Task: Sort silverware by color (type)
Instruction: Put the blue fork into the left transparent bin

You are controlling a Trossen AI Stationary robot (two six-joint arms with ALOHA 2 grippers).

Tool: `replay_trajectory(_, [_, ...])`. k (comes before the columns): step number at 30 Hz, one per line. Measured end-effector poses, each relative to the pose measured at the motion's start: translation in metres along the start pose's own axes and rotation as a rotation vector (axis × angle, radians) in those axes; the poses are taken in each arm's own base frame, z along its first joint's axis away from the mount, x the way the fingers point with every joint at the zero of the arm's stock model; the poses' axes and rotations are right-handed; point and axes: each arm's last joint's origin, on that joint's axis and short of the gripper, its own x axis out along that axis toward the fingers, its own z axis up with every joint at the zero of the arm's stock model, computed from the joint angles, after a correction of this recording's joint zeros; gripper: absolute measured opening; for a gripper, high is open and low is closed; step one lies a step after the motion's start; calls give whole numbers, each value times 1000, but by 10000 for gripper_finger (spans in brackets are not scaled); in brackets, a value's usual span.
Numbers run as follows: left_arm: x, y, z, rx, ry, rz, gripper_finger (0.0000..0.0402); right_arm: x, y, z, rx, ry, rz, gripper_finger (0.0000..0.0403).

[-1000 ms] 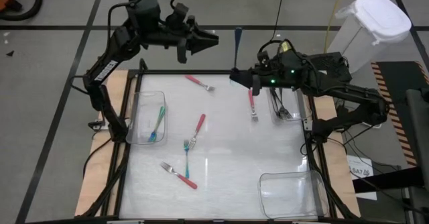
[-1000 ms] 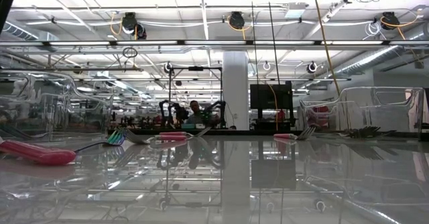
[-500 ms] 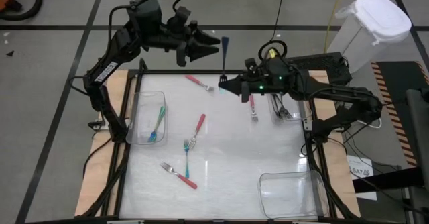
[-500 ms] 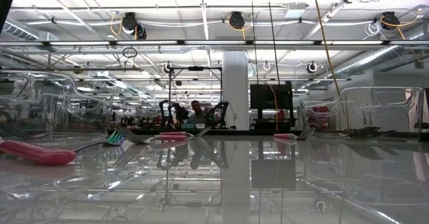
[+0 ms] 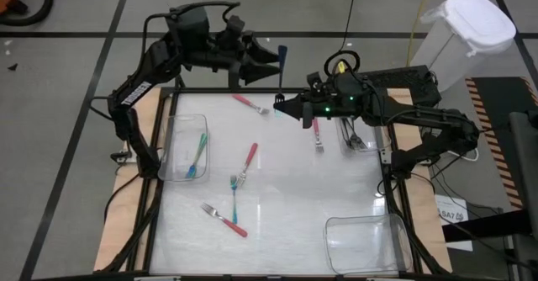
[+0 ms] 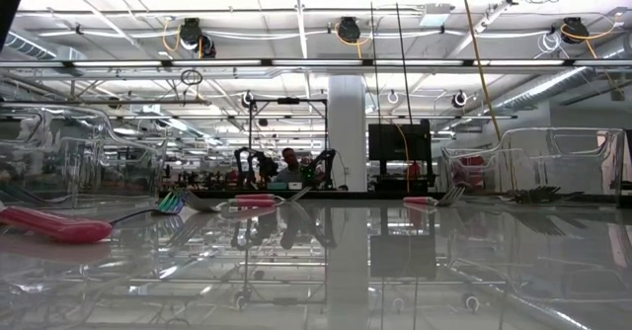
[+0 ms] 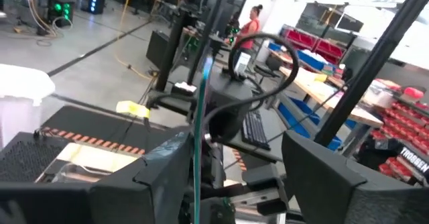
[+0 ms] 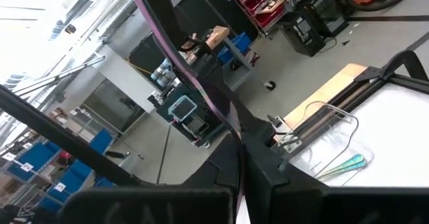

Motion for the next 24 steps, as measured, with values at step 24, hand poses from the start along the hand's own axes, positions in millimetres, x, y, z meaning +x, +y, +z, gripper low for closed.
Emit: replay_trajectory(24, [11, 9, -7, -48, 27, 25, 116, 0, 0, 0, -2, -1, 0, 4])
